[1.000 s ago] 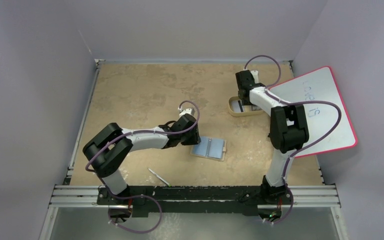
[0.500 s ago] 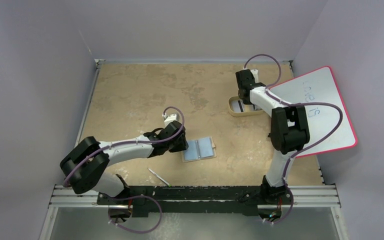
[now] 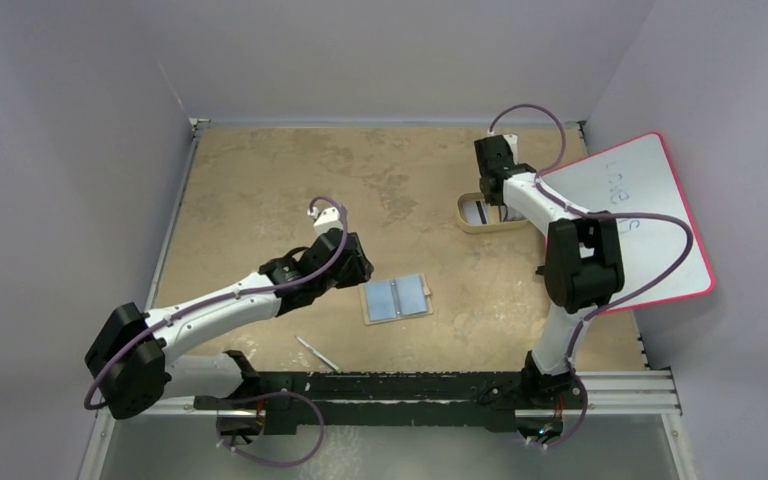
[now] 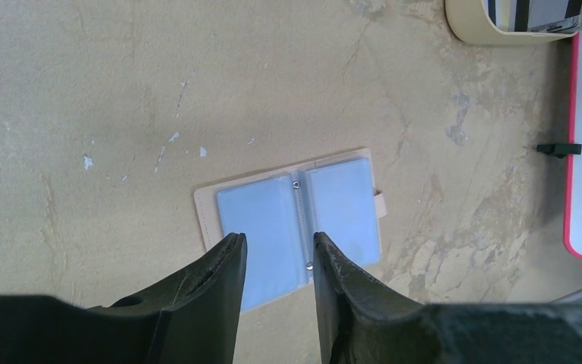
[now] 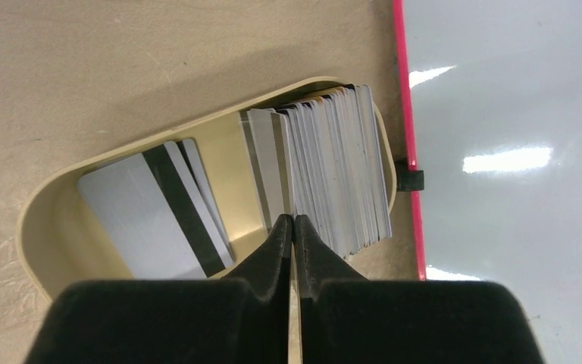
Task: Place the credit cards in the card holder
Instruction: Pick up the credit card from the storage box.
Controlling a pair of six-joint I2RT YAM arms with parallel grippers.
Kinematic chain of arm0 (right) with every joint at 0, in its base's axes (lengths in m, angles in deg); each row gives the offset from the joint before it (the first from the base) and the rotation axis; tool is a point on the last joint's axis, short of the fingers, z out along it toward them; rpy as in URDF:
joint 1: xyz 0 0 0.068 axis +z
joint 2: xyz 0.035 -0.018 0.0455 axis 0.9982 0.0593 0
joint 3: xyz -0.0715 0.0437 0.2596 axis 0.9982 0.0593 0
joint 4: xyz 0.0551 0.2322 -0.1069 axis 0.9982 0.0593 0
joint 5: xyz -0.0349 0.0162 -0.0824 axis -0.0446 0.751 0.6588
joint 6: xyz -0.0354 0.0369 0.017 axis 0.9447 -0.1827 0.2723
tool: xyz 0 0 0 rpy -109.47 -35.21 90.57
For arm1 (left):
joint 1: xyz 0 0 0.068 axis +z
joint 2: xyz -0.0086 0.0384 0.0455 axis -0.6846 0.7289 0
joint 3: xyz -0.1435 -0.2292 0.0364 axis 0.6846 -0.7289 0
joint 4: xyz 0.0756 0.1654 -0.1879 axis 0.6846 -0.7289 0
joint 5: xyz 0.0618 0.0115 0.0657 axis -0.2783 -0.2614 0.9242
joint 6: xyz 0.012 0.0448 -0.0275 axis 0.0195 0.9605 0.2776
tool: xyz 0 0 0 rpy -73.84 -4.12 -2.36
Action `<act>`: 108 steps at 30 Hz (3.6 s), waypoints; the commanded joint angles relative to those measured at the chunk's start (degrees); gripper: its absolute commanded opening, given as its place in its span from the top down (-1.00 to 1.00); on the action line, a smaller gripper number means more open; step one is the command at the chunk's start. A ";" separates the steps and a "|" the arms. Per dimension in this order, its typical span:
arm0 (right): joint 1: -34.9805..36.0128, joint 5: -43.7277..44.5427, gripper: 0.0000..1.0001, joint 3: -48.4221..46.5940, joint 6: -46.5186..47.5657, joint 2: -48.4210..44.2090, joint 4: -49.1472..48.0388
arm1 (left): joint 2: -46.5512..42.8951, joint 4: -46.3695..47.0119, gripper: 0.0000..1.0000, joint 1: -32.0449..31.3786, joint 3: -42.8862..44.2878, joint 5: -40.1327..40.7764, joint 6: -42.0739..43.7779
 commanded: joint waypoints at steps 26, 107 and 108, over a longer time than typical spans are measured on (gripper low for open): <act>0.84 -49.78 1.00 25.05 -14.04 -36.64 -20.24 | -2.28 10.23 0.20 8.96 0.18 -16.94 -4.04; 19.37 -58.50 1.00 56.99 -53.79 -46.36 -66.34 | -5.62 49.68 0.54 10.19 -14.61 -32.56 -21.55; 19.37 -58.24 0.95 57.17 -53.23 -46.13 -65.75 | -5.88 49.53 0.66 10.17 -14.94 -32.22 -21.56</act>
